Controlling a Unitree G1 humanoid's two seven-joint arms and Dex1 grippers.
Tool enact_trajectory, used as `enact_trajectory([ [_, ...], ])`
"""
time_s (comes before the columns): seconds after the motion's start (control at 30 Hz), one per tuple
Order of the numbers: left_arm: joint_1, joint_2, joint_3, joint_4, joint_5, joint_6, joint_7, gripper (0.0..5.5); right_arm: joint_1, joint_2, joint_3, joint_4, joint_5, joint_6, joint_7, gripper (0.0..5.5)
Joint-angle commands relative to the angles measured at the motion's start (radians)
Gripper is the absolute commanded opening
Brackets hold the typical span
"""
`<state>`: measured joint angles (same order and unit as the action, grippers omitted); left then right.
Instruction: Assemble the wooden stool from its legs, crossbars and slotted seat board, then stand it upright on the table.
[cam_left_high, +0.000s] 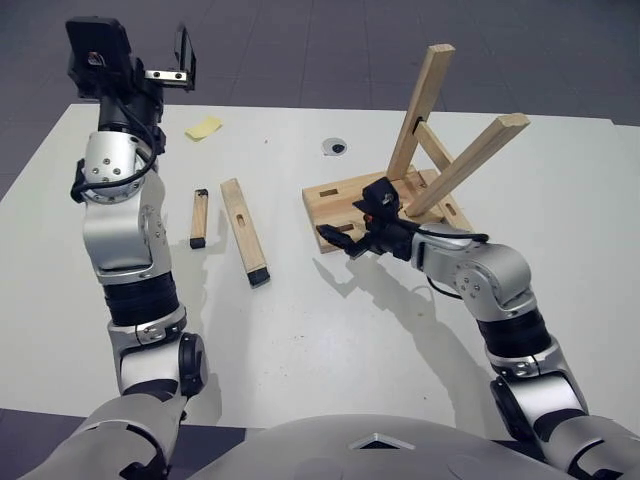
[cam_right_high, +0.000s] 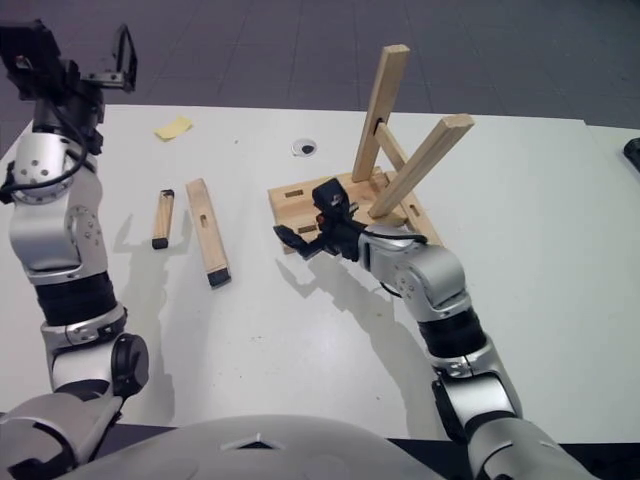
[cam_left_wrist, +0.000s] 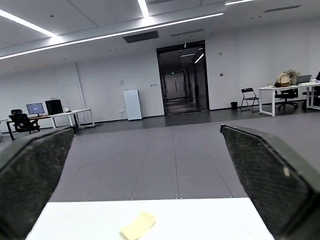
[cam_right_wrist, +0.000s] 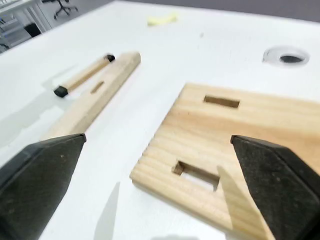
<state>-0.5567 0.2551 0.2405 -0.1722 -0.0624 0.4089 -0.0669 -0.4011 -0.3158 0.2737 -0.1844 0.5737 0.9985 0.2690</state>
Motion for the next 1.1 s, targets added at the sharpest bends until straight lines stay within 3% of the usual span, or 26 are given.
enact_trajectory([
  [0.03, -0.006, -0.029, -0.035, -0.017, 0.006, 0.040, 0.036, 5.40, -0.025, 0.027, -0.057, 0.009, 0.029, 0.123, 0.003, 5.39],
  [0.57, 0.037, -0.087, -0.059, -0.013, 0.007, 0.072, 0.115, 5.40, -0.147, 0.041, -0.004, 0.125, -0.054, 0.258, 0.073, 5.39],
  [0.8, 0.032, -0.102, -0.025, 0.002, -0.003, 0.104, 0.172, 5.40, -0.293, -0.029, 0.189, 0.222, -0.114, 0.262, 0.249, 5.39],
  [0.97, 0.036, -0.113, 0.006, 0.011, -0.006, 0.123, 0.215, 5.40, -0.340, -0.107, 0.351, 0.222, -0.175, 0.098, 0.477, 5.39],
  [1.1, 0.041, -0.114, 0.025, 0.018, -0.002, 0.135, 0.235, 5.40, -0.318, -0.211, 0.439, 0.090, -0.214, -0.071, 0.673, 5.39],
])
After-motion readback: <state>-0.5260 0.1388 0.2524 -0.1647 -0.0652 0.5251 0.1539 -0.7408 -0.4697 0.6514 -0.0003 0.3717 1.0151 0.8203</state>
